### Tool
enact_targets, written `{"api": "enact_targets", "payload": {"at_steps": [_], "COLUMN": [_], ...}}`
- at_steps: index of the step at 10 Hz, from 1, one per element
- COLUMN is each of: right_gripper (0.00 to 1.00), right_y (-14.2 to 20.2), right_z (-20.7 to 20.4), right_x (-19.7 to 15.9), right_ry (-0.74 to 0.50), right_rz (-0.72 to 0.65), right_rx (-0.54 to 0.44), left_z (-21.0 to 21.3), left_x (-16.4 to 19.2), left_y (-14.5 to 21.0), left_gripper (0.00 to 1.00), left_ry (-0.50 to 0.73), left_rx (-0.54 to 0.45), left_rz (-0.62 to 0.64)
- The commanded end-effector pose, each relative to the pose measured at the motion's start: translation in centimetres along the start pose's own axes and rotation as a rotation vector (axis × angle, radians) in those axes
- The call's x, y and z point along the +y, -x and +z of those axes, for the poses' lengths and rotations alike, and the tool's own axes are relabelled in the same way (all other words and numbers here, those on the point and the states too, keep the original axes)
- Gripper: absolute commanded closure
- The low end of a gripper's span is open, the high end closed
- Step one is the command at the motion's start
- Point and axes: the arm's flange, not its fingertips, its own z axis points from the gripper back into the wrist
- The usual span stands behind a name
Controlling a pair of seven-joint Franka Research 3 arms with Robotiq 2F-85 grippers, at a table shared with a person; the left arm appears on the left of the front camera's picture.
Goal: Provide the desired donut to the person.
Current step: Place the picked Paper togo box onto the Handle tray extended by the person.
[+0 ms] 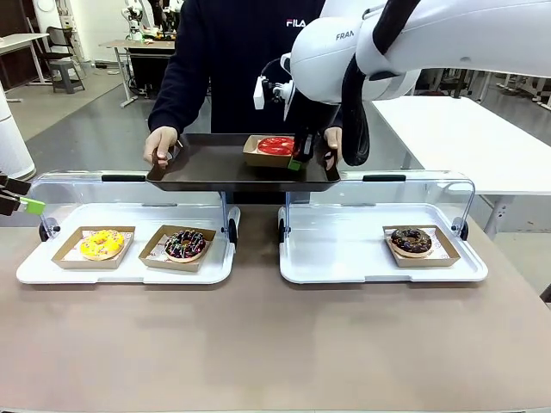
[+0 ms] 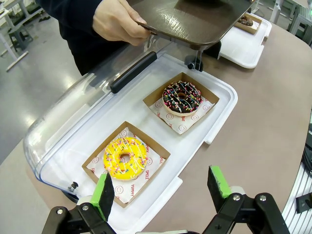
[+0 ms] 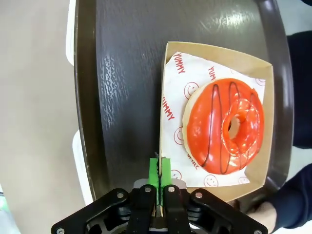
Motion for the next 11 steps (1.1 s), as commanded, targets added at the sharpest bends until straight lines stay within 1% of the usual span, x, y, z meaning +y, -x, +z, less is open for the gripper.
{"api": "enact_targets", "payload": {"at_steps": [1,2,3,4,6,7,8,11], "right_gripper": [0.74,0.38,0.14,0.0,0.0,0.04,0.0,0.0], "right_y": [0.5,0.4,0.2,0.1,0.3,0.4,0.4,0.5], "right_z": [0.0,0.3,1.1,1.6,1.8,1.9,2.1,3.0], "right_x": [0.0,-0.1,-0.2,-0.4,-0.7,-0.8,-0.9,-0.8], "right_ry": [0.005,0.012,0.009,-0.007,-0.041,-0.055,-0.065,-0.076], "right_rz": [0.015,0.005,0.017,0.01,-0.009,-0.031,-0.056,-0.076], "right_rx": [-0.027,-0.007,-0.019,-0.023,-0.025,-0.019,-0.031,-0.04], "left_z": [-0.1,-0.1,-0.1,-0.1,-0.1,-0.1,-0.1,-0.1], "left_x": [0.2,0.2,0.2,0.2,0.2,0.2,0.2,0.2], "left_y": [0.4,0.4,0.4,0.4,0.4,0.4,0.4,0.4], "left_gripper": [0.0,0.0,0.0,0.0,0.0,0.0,0.0,0.0], "left_ry": [0.009,0.009,0.009,0.009,0.009,0.009,0.009,0.009], "left_rx": [-0.016,-0.016,-0.016,-0.016,-0.016,-0.016,-0.016,-0.016], "left_rz": [-0.014,-0.014,-0.014,-0.014,-0.014,-0.014,-0.014,-0.014]}}
